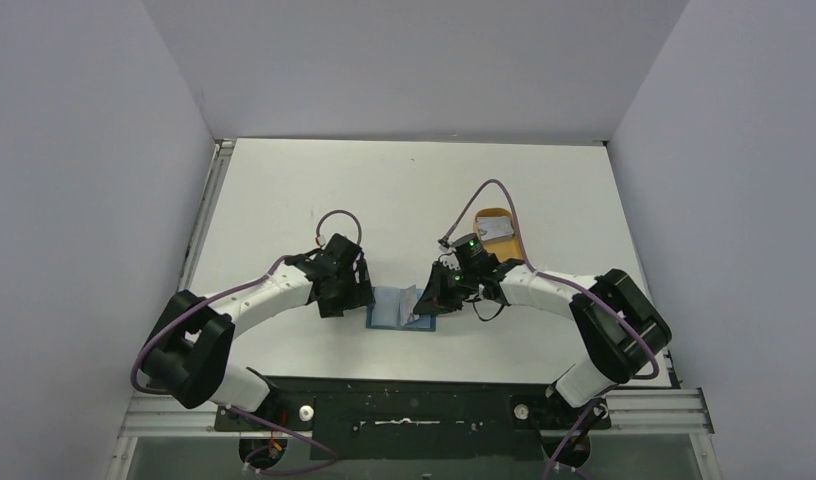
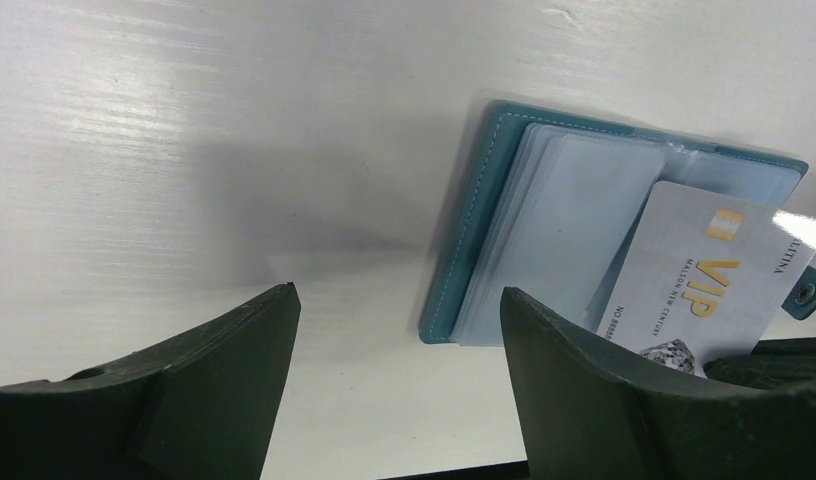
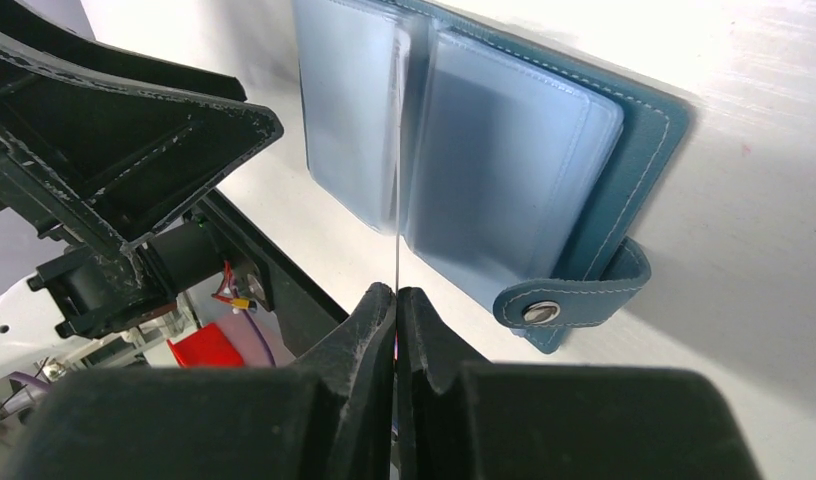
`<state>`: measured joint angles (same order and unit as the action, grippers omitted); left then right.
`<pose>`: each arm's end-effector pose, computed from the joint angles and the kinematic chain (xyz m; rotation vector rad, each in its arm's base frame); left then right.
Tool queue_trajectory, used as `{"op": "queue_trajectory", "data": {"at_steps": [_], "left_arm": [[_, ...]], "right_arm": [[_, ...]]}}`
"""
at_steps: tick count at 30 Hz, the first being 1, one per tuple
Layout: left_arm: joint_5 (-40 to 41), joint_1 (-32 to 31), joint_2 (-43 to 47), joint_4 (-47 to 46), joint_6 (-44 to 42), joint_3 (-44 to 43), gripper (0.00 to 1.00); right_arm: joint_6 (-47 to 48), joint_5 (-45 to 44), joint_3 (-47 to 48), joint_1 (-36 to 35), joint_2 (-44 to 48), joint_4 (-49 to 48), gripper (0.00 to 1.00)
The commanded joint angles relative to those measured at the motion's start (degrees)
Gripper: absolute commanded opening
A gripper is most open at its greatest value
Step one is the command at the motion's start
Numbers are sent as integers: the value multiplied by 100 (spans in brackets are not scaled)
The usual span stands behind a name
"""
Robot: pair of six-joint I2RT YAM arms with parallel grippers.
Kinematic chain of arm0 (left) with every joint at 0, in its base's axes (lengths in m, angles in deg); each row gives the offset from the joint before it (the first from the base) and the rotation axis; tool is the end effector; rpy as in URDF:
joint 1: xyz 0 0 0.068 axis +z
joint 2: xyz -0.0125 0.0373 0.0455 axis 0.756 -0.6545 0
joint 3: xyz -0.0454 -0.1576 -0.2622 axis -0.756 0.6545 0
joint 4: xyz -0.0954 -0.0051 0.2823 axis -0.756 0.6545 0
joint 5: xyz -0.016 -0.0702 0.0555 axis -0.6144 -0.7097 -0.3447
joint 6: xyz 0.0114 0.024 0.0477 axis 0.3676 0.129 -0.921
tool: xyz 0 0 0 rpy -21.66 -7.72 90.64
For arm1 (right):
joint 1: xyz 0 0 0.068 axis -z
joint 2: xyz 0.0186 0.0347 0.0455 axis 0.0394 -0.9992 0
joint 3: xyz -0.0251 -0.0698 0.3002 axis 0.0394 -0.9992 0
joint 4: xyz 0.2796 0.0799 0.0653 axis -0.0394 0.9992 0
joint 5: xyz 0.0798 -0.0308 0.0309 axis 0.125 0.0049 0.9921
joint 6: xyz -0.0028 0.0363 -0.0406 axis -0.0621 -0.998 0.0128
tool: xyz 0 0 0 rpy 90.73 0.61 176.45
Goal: Put the credit cards into the card holder
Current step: Insert the credit card into the card holder.
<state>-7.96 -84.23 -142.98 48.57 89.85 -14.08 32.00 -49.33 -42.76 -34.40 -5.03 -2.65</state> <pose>0.2343 -0.1623 0.1848 -0.3243 2.7729 -0.3124 0.2445 0.2081 0.1672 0.0336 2.8017 1.2877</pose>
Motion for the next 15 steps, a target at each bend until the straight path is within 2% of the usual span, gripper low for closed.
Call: {"op": "queue_trajectory", "data": {"at_steps": [1, 15], "left_arm": [[-92, 40, -23, -273, 44, -54, 71], [-181, 40, -45, -324, 35, 17, 71]], "right_arm": [[-94, 54, -17, -69, -76, -388, 0], [-184, 110, 6, -122, -285, -513, 0]]}}
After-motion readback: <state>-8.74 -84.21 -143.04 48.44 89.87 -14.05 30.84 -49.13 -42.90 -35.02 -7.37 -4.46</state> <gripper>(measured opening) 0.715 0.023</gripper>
